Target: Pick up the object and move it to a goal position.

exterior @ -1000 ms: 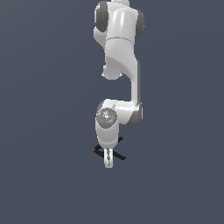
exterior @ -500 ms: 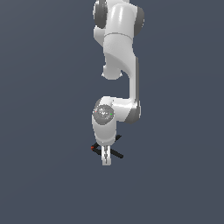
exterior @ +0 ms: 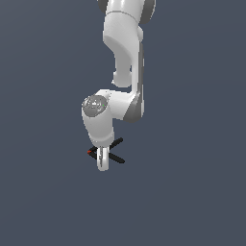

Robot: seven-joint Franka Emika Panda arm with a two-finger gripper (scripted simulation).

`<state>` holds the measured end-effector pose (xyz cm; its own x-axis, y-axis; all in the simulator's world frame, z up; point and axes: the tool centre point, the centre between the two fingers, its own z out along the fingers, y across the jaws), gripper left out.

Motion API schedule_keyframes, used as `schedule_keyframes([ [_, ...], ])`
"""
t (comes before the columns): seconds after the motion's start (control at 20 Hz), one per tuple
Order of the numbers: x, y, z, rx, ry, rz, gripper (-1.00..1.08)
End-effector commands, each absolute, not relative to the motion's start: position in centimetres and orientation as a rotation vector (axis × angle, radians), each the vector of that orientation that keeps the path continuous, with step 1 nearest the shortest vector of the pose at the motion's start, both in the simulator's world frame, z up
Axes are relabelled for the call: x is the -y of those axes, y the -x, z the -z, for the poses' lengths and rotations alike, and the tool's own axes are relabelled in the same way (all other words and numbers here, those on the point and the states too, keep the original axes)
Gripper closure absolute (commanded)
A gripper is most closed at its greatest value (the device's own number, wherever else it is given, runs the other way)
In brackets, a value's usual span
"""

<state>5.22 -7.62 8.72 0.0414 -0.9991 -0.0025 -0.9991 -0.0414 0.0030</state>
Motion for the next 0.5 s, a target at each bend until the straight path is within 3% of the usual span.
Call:
schedule_keyframes([
  [0.0, 9.3, -4.4, -10.8, 2.177, -2.267, 0.004, 1.08],
  [0.45, 14.1, -2.2, -16.3, 2.177, -2.267, 0.003, 1.08],
])
